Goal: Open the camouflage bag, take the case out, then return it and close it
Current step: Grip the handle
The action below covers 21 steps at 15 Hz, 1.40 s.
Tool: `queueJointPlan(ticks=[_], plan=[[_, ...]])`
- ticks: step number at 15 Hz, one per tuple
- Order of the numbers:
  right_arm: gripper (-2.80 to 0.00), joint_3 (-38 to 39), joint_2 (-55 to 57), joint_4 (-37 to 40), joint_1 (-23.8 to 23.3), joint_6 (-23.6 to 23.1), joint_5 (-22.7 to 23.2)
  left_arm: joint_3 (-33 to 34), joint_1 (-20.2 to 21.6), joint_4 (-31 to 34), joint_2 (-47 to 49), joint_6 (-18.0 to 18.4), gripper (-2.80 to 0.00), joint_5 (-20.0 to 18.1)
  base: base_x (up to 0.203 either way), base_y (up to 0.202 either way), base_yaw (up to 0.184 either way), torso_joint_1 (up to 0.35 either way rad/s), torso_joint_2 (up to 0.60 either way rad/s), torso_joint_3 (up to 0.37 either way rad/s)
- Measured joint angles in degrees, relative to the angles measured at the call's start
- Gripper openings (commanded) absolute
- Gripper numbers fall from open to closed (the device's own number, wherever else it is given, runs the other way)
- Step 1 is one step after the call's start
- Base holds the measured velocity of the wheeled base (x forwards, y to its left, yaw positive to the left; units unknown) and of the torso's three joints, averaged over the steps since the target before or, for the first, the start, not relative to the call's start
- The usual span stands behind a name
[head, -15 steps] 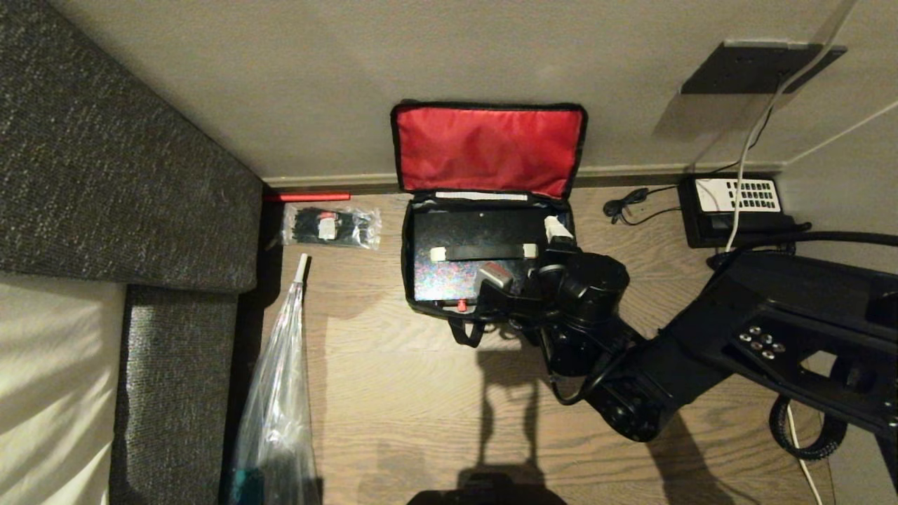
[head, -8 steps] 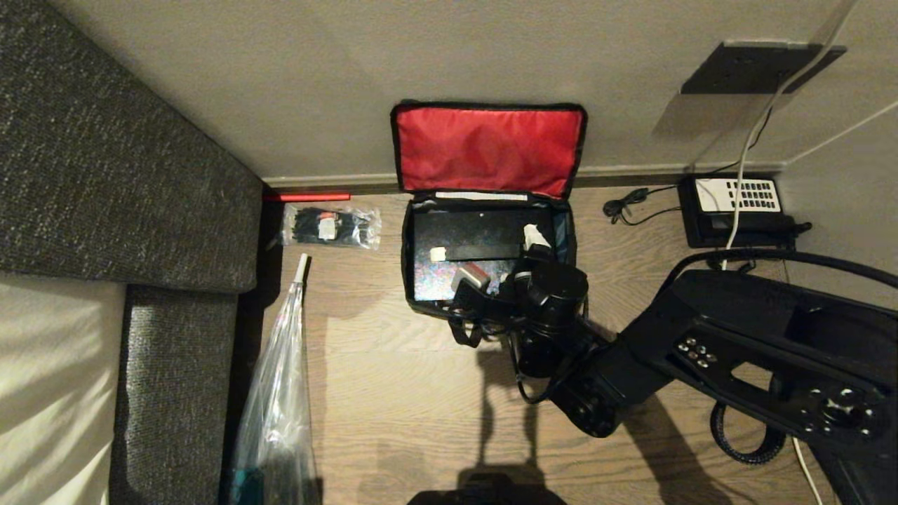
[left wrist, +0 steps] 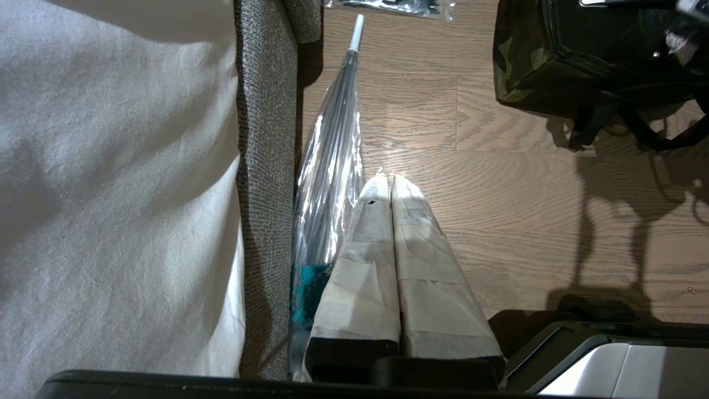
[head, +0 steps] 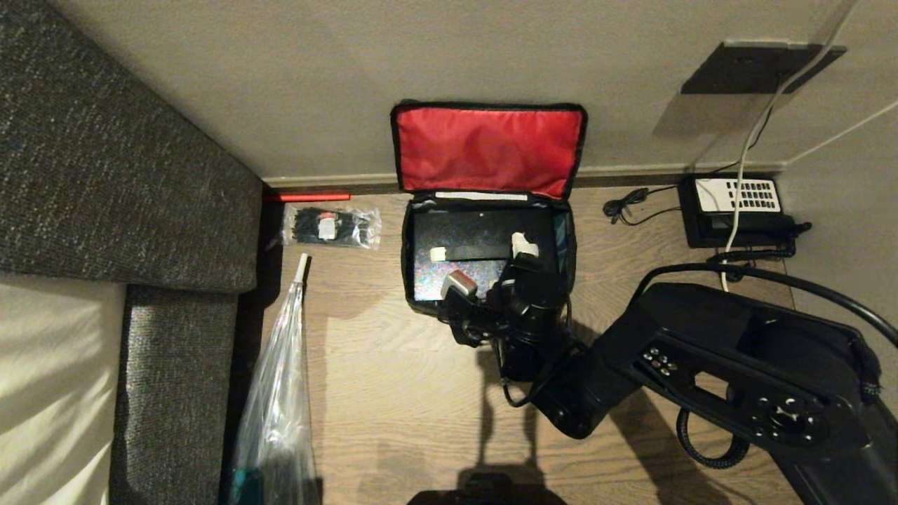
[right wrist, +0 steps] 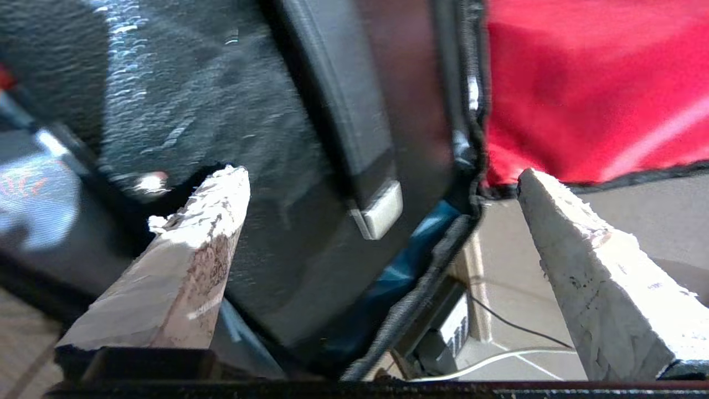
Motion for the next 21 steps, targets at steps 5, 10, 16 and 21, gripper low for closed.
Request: queueJointPlan(ticks=[5,10,16,21], plan=[[0.00,-1.5,2.0,-1.0,0.4,-1.8,0.5,0.0,0.0,0.0,0.0,0.0,-2.80,0.0,0.000,0.000,0.000,0.000,0.00,0.000],[0.00,-4.9,5.0,-6.9,-0.5,-6.7,3.2,0.0,0.0,0.0,0.0,0.0,-2.80,0.0,0.000,0.000,0.000,0.000,0.00,0.000],[0.00,-12.1,7.8,-5.5,-2.7,-9.3,3.5,0.0,0.0,0.0,0.0,0.0,-2.80,0.0,0.000,0.000,0.000,0.000,0.00,0.000],[0.00,-23.7,12.8,-0.6,-4.2,-11.8,-0.7,0.0,0.0,0.1,0.0,0.0,-2.80,0.0,0.000,0.000,0.000,0.000,0.00,0.000]])
